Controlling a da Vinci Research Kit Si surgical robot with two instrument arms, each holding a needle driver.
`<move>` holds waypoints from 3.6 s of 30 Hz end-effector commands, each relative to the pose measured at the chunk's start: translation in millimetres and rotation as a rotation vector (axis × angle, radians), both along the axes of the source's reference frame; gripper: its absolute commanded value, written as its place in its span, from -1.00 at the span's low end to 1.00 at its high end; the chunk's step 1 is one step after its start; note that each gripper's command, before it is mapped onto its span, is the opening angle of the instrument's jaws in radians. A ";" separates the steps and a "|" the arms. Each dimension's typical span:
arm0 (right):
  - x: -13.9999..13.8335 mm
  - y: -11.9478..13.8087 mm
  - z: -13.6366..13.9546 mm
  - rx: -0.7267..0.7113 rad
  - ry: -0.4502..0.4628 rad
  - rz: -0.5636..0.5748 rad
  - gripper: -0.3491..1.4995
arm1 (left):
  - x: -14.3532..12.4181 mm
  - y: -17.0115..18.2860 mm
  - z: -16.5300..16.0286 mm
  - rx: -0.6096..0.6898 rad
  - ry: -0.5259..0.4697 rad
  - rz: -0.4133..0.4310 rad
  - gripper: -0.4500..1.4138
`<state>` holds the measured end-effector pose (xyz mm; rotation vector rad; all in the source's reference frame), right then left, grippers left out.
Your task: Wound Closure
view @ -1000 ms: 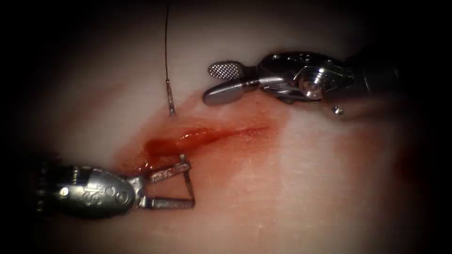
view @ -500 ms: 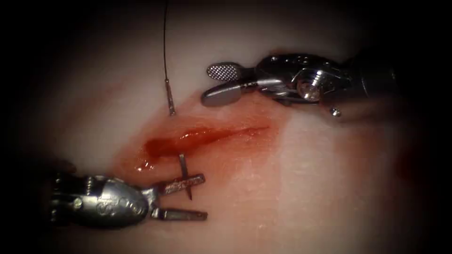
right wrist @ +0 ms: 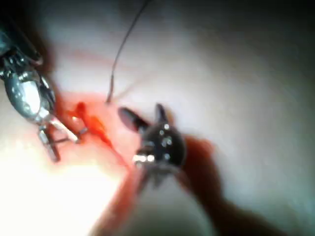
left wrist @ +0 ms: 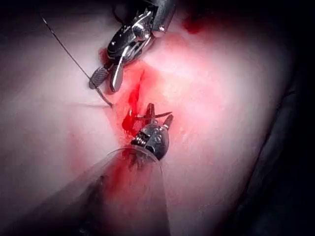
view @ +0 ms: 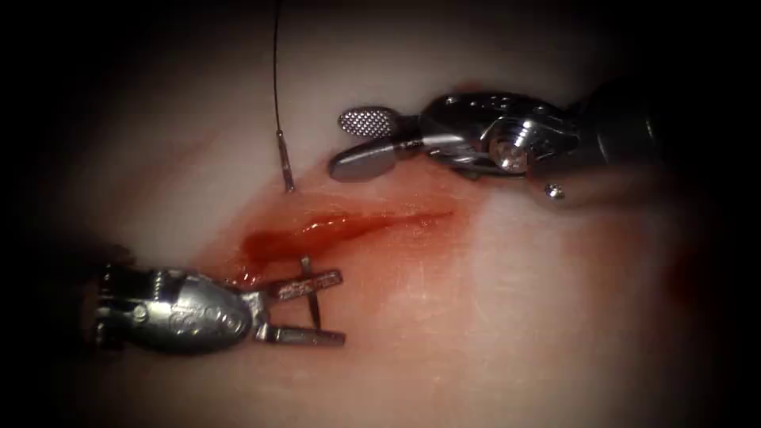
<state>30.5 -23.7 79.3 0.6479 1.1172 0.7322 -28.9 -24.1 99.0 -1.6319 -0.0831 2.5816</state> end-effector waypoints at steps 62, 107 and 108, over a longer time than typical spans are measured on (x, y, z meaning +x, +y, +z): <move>-2.1 0.1 -4.9 0.047 0.043 -0.023 0.38 | -0.9 1.8 -16.0 0.055 -0.103 -0.061 -1.00; -3.0 -2.9 -10.0 0.426 0.252 0.085 -0.18 | -2.7 1.9 -11.9 -0.271 -0.121 -0.015 -1.00; -2.4 -3.4 -9.7 0.434 0.258 0.081 -0.15 | -2.7 1.9 -11.9 -0.282 -0.121 -0.010 -1.00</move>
